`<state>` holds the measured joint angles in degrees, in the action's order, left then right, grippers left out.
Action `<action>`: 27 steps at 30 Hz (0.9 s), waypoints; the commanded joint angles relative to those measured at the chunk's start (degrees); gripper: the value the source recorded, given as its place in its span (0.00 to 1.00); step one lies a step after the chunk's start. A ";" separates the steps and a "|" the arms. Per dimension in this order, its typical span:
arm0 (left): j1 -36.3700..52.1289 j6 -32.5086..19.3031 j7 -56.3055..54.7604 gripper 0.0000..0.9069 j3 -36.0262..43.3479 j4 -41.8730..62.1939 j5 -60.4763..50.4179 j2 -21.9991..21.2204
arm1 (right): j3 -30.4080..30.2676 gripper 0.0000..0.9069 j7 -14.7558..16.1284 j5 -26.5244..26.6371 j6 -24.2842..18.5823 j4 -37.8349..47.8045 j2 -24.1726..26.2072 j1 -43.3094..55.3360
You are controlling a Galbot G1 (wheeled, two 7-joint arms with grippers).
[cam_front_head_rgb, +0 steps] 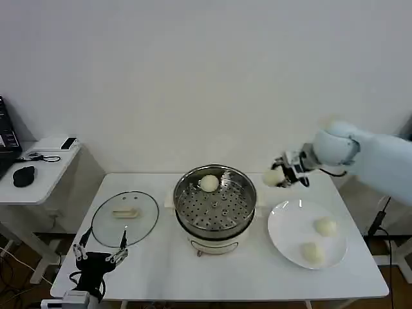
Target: Take steamed baozi put them in steamer then cover it.
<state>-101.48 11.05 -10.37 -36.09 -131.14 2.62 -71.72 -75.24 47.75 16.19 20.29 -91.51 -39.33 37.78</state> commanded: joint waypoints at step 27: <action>-0.78 -0.24 0.05 1.00 -3.31 -2.11 0.27 -0.44 | 0.52 0.67 -12.09 20.77 18.94 17.25 -35.02 -14.31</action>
<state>-102.12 10.81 -10.36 -39.24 -133.21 2.90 -72.19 -75.32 36.97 35.99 36.82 -79.48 -68.52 27.80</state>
